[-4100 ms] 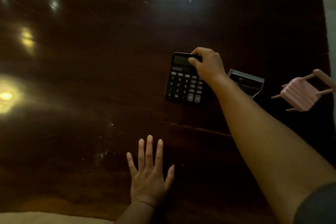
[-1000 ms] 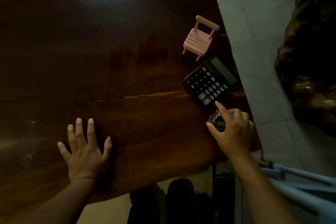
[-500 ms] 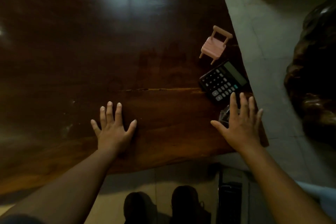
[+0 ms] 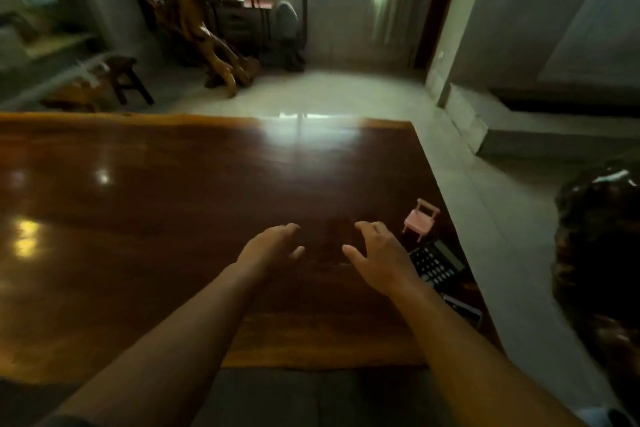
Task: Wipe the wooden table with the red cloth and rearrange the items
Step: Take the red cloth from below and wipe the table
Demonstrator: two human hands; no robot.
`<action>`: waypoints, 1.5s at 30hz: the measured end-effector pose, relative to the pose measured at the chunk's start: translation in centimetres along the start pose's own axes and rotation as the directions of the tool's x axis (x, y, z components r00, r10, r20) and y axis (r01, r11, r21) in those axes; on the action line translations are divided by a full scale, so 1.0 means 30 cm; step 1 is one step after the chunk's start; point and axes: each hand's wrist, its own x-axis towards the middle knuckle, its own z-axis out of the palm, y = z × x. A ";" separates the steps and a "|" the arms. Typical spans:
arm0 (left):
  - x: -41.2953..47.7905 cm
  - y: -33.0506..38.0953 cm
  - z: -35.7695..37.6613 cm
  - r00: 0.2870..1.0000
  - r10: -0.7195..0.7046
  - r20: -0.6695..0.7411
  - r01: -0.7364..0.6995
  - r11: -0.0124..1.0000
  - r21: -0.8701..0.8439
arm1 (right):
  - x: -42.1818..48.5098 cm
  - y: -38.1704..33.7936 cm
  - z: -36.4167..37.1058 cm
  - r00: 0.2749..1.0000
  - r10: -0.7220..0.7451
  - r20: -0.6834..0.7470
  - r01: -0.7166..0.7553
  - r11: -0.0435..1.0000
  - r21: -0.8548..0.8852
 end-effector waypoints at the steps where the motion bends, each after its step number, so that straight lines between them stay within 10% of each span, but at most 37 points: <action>1: -0.027 0.019 -0.054 0.997 0.034 -0.063 -0.035 0.999 -0.005 | 0.002 -0.037 -0.040 0.999 -0.025 -0.028 0.025 1.000 0.001; 18: -0.019 0.154 -0.120 0.904 0.361 -0.230 -0.392 0.914 -0.106 | -0.247 0.051 -0.196 0.943 0.159 -0.292 -0.129 0.985 0.117; 28: -0.089 0.800 0.189 0.711 0.696 -0.098 -0.694 0.672 -0.258 | -0.778 0.439 -0.469 0.689 0.515 -0.509 -0.484 0.851 0.205; 45: -0.394 1.793 0.594 0.296 0.940 0.171 -0.862 0.340 -0.375 | -1.555 0.832 -0.703 0.247 0.734 -0.633 -0.682 0.596 0.424</action>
